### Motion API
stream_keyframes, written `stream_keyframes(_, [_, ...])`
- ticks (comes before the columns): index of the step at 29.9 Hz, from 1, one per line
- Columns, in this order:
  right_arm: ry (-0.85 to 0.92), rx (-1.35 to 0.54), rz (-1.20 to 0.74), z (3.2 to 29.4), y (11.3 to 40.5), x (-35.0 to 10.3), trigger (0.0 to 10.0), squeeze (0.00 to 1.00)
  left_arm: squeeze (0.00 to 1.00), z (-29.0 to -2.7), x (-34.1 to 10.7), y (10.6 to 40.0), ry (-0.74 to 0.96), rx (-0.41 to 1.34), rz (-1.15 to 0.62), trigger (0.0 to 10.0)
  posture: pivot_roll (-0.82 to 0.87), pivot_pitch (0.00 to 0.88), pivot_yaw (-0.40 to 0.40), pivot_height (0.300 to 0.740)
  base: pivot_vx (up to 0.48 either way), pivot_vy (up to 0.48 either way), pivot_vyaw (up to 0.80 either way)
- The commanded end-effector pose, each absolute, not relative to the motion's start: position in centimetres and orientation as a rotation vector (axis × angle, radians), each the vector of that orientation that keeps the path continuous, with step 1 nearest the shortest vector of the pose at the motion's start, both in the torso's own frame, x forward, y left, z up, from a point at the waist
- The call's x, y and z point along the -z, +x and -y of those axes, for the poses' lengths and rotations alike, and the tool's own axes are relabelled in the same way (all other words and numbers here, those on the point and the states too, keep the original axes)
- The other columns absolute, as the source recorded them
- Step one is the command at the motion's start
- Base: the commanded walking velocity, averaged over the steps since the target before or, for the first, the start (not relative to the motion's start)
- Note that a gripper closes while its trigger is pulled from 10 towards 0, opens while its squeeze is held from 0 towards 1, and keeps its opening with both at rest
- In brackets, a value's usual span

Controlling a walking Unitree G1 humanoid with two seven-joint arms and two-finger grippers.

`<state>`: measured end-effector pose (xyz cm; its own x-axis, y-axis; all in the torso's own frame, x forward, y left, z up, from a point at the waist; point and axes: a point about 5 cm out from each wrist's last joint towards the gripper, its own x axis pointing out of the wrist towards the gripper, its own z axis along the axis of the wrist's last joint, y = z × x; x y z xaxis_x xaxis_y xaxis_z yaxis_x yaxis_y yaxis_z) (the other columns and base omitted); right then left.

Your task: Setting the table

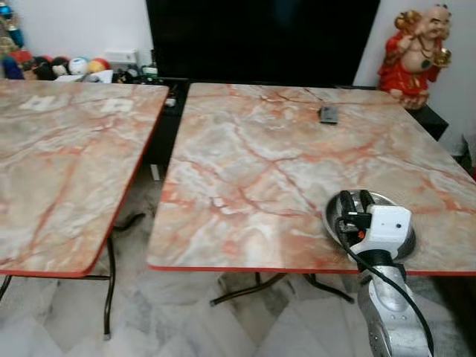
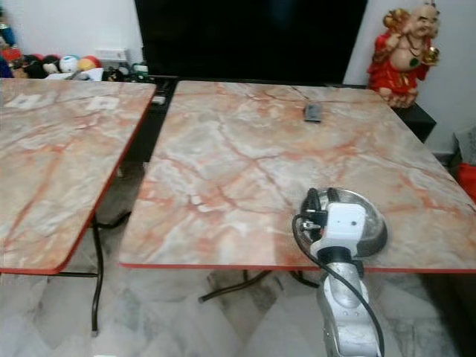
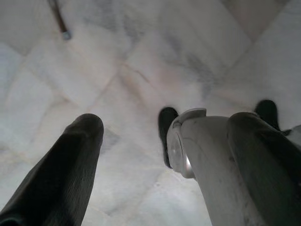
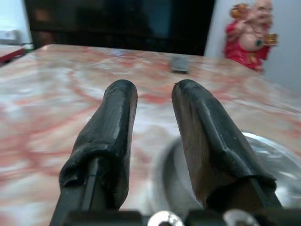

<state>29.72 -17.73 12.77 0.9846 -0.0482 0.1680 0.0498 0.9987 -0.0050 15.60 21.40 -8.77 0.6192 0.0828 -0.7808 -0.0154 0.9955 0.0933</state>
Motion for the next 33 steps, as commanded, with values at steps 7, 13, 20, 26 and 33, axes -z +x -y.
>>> stream_keyframes(7, [0.005,0.019,0.175,17.1,30.1,-13.0,10.0,0.0,0.0,-21.9,9.2,14.4,0.079,-0.076,-0.934,10.0,-0.01,0.073,-0.038,0.74,0.0,0.48,0.34])
stream_keyframes(13, [0.006,0.02,0.176,17.1,30.4,-13.1,10.0,0.0,0.0,-21.8,9.2,14.3,0.075,-0.078,-0.937,10.0,-0.01,0.075,-0.042,0.74,0.0,0.48,0.0])
stream_keyframes(20, [0.014,0.023,0.176,16.8,30.9,-13.1,10.0,0.0,0.0,-21.8,9.2,14.3,0.072,-0.079,-0.939,10.0,-0.01,0.075,-0.044,0.74,0.0,0.48,0.0])
stream_keyframes(26, [0.019,0.021,0.175,16.6,31.0,-13.0,10.0,0.0,0.0,-21.8,9.2,14.2,0.076,-0.075,-0.941,10.0,-0.01,0.07,-0.039,0.74,0.0,0.48,0.0])
stream_keyframes(33, [0.027,0.019,0.174,16.1,31.1,-12.9,10.0,0.0,0.0,-21.8,9.2,14.3,0.083,-0.068,-0.942,10.0,0.0,0.058,-0.034,0.74,0.0,0.48,0.0])
